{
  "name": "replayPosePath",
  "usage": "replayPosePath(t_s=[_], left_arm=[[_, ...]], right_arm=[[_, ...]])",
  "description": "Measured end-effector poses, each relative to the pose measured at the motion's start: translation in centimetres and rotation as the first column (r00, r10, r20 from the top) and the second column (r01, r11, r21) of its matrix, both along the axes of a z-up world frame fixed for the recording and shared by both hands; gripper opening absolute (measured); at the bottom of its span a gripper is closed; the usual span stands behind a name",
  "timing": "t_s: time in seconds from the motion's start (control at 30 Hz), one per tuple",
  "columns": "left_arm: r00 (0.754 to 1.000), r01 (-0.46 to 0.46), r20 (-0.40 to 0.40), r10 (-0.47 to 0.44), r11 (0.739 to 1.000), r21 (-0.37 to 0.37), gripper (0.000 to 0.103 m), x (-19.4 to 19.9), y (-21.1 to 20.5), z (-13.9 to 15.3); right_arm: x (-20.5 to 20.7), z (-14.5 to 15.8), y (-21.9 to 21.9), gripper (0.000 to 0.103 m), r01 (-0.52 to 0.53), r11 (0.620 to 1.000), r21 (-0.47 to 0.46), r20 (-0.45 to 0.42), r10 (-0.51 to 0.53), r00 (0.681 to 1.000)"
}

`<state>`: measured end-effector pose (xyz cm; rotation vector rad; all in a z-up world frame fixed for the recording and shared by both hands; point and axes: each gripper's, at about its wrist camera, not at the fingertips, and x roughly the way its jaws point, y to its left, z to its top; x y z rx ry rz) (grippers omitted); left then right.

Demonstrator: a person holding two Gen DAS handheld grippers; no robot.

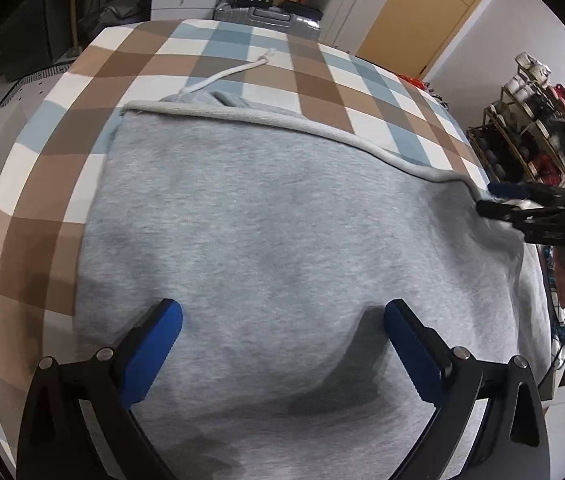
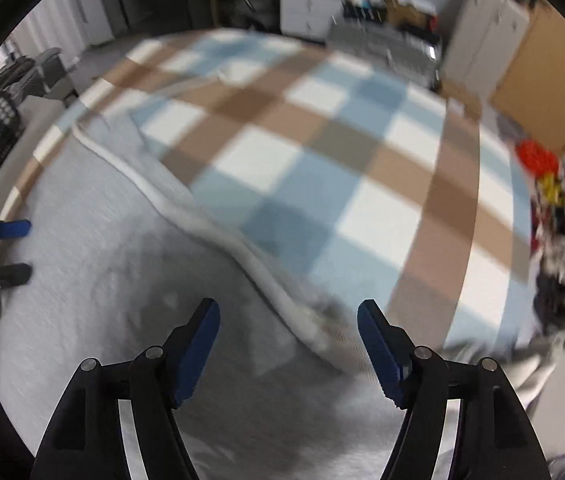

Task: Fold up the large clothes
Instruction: 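Press the folded hoodie flat with both open grippers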

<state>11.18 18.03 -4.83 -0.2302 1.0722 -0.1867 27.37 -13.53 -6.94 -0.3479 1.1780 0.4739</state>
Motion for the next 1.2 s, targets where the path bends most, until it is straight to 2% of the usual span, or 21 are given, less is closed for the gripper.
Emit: replayPosePath(t_s=[0.1, 0.17, 0.2, 0.23, 0.3, 0.37, 0.57, 0.6, 0.7, 0.73, 0.8, 0.87, 0.9, 0.93, 0.97, 1.0, 1.07, 1.1, 1.17, 1.2], left_arm=[[1.0, 0.007, 0.01, -0.007, 1.0, 0.025, 0.099, 0.0, -0.3, -0.1], [1.0, 0.007, 0.005, -0.007, 1.0, 0.022, 0.099, 0.3, -0.2, -0.3], [1.0, 0.009, 0.003, -0.009, 1.0, 0.02, 0.099, 0.5, -0.2, -0.4], [1.0, 0.008, 0.001, -0.008, 1.0, 0.019, 0.099, 0.6, -0.1, -0.4], [1.0, 0.005, -0.001, -0.005, 1.0, 0.017, 0.099, 0.9, -0.1, -0.5], [1.0, 0.005, -0.004, -0.005, 1.0, 0.021, 0.099, 1.0, -0.2, -0.5], [1.0, 0.008, 0.003, -0.008, 0.999, 0.042, 0.099, 1.0, -0.6, -0.5], [1.0, 0.009, 0.002, -0.009, 0.999, 0.042, 0.099, 1.1, -0.6, -0.5], [1.0, 0.011, 0.002, -0.011, 0.999, 0.037, 0.099, 0.9, -0.4, -0.5], [1.0, 0.011, 0.0, -0.011, 0.999, 0.036, 0.099, 0.9, -0.4, -0.5], [1.0, 0.008, -0.004, -0.008, 0.999, 0.035, 0.099, 0.9, -0.3, -0.4], [1.0, 0.01, -0.006, -0.01, 0.999, 0.034, 0.099, 0.8, -0.1, -0.3], [1.0, 0.011, -0.006, -0.011, 0.999, 0.036, 0.099, 0.7, 0.1, -0.2], [1.0, 0.01, -0.005, -0.01, 0.999, 0.04, 0.099, 0.6, 0.3, -0.2], [1.0, 0.01, 0.002, -0.01, 0.999, 0.044, 0.099, 0.4, 0.6, -0.1], [1.0, 0.012, 0.013, -0.013, 0.999, 0.048, 0.099, 0.1, 1.0, 0.1], [0.999, 0.011, 0.03, -0.013, 0.998, 0.059, 0.099, -0.5, 1.7, 0.2], [0.999, 0.01, 0.032, -0.011, 0.998, 0.06, 0.099, -0.6, 1.9, 0.2], [1.0, 0.009, 0.022, -0.009, 0.999, 0.033, 0.099, -0.7, 2.5, -0.2], [1.0, 0.01, 0.01, -0.01, 1.0, 0.021, 0.099, -0.5, 2.6, -0.4]], right_arm=[[1.2, -1.5, -0.8, 0.07, 0.025, 0.999, 0.049, -0.064, -0.022, 0.998], [1.8, -1.6, -1.2, 0.044, 0.046, 0.994, 0.1, -0.072, -0.038, 0.997], [2.2, -1.7, -1.4, 0.012, 0.051, 0.992, 0.118, -0.078, -0.042, 0.996], [2.7, -1.8, -1.7, 0.007, 0.083, 0.985, 0.15, -0.102, -0.068, 0.992], [3.0, -2.3, -2.3, 0.006, 0.127, 0.969, 0.212, -0.148, -0.097, 0.984], [3.4, -2.4, -2.6, 0.005, 0.157, 0.957, 0.245, -0.152, -0.122, 0.981], [5.0, -0.6, -1.4, 0.004, 0.191, 0.956, 0.223, -0.012, -0.193, 0.981], [5.3, -0.5, -1.2, 0.0, 0.205, 0.957, 0.205, 0.008, -0.211, 0.977], [5.9, 0.0, -0.9, 0.0, 0.265, 0.956, 0.123, 0.118, -0.279, 0.953], [6.1, 0.4, -1.1, 0.002, 0.291, 0.947, 0.135, 0.127, -0.308, 0.943], [5.9, 1.5, -1.5, 0.004, 0.281, 0.927, 0.247, 0.083, -0.309, 0.947], [4.7, 2.9, 0.2, 0.009, 0.176, 0.943, 0.284, 0.086, -0.208, 0.974], [4.0, 3.1, 1.7, 0.025, 0.095, 0.955, 0.28, 0.073, -0.12, 0.99], [3.0, 3.2, 3.5, 0.052, 0.005, 0.965, 0.262, 0.063, -0.023, 0.998], [2.1, 3.1, 5.1, 0.062, -0.062, 0.972, 0.227, 0.075, 0.046, 0.996], [1.3, 3.0, 6.4, 0.067, -0.11, 0.976, 0.188, 0.101, 0.092, 0.991], [0.5, 2.4, 9.0, 0.066, -0.181, 0.975, 0.125, 0.127, 0.165, 0.978], [0.5, 1.9, 9.8, 0.066, -0.195, 0.973, 0.122, 0.114, 0.181, 0.977], [1.2, 0.0, 11.8, 0.064, -0.223, 0.972, 0.077, 0.036, 0.22, 0.975], [1.5, -1.0, 12.6, 0.06, -0.242, 0.969, 0.045, 0.014, 0.241, 0.97]])
